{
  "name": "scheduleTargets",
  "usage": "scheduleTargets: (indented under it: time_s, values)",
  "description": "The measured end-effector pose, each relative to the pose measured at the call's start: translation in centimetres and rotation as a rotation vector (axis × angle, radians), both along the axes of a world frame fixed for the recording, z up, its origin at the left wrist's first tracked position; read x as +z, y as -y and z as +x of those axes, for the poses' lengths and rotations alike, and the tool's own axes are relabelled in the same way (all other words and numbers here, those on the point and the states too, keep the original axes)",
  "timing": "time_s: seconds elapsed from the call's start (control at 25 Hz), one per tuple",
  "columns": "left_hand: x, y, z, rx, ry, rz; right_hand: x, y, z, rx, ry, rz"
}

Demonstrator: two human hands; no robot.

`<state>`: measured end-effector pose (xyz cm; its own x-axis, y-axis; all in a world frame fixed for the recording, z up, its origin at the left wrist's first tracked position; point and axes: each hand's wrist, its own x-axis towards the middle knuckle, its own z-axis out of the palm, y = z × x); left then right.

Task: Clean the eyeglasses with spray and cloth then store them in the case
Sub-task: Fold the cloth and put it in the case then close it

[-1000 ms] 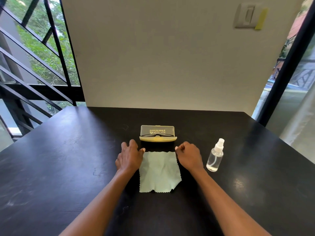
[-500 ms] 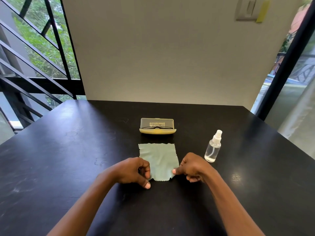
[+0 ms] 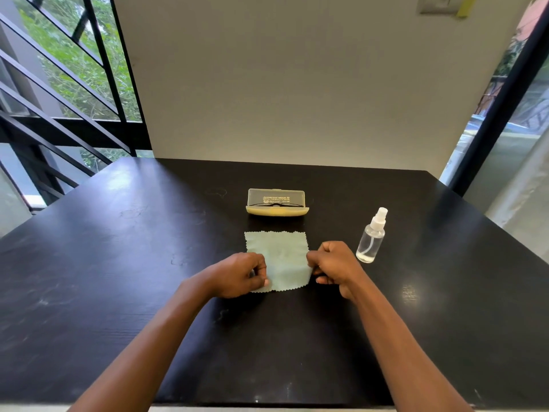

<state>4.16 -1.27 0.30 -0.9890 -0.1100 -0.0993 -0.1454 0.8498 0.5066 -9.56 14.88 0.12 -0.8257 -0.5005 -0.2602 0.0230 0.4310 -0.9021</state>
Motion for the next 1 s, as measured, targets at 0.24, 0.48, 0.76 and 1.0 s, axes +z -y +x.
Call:
scheduleTargets:
  time_s: [0.24, 0.48, 0.76, 1.0]
  values:
    - [-0.2, -0.5, 0.4, -0.029, -0.051, -0.042, -0.3, -0.8, -0.1, -0.019, -0.133, -0.015]
    - [-0.5, -0.5, 0.8, 0.013, -0.094, -0.052, -0.4, -1.6, 0.0, 0.016, -0.22, -0.047]
    - [-1.3, -1.8, 1.6, -0.007, -0.218, -0.125, -0.5, -2.1, 0.5, -0.005, -0.075, -0.159]
    - [-1.3, -2.0, 2.1, -0.038, -0.46, -0.167, -0.2, -2.9, 0.2, 0.092, -0.003, -0.143]
